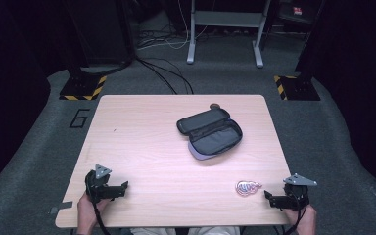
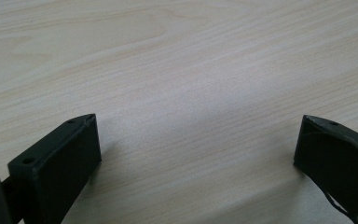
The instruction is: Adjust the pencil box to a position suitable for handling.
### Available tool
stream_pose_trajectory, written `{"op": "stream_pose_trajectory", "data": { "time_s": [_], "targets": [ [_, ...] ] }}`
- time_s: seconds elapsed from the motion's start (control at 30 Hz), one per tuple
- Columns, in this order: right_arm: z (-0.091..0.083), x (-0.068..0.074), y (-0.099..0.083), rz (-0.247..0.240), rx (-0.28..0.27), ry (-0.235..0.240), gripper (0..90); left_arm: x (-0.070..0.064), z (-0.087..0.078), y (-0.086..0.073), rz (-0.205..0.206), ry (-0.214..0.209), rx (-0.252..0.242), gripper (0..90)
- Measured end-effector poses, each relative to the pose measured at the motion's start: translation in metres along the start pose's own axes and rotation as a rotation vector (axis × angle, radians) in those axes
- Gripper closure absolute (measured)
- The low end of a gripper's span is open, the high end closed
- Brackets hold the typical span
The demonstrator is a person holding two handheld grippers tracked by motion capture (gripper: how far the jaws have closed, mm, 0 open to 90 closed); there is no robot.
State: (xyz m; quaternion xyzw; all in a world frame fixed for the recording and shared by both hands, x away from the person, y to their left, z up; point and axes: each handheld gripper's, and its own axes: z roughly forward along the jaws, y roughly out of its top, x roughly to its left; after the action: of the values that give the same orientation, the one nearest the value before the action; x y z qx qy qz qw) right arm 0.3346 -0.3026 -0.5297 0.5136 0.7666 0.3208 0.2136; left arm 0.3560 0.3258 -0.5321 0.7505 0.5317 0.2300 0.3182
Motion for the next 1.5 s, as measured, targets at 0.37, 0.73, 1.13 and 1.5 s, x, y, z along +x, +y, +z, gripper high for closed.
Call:
{"op": "stream_pose_trajectory", "data": {
  "time_s": [0.37, 0.73, 1.13, 1.5],
  "targets": [
    [0.0, 0.0, 0.0, 0.002, 0.001, -0.002, 0.0, -0.001, 0.001, 0.0, 0.0, 0.008, -0.003, 0.4],
    [0.0, 0.001, 0.002, -0.016, -0.001, 0.03, 0.0, -0.001, 0.001, 0.0, -0.003, 0.012, -0.004, 0.4],
    [-0.014, 0.018, 0.019, -0.115, -0.021, 0.119, 0.0, -0.002, 0.001, 0.0, -0.013, 0.012, -0.01, 0.5],
    [0.001, 0.043, 0.042, -0.212, 0.011, 0.212, 0.2, -0.002, 0.001, 0.0, -0.015, 0.012, -0.01, 0.5]
  ]
}}
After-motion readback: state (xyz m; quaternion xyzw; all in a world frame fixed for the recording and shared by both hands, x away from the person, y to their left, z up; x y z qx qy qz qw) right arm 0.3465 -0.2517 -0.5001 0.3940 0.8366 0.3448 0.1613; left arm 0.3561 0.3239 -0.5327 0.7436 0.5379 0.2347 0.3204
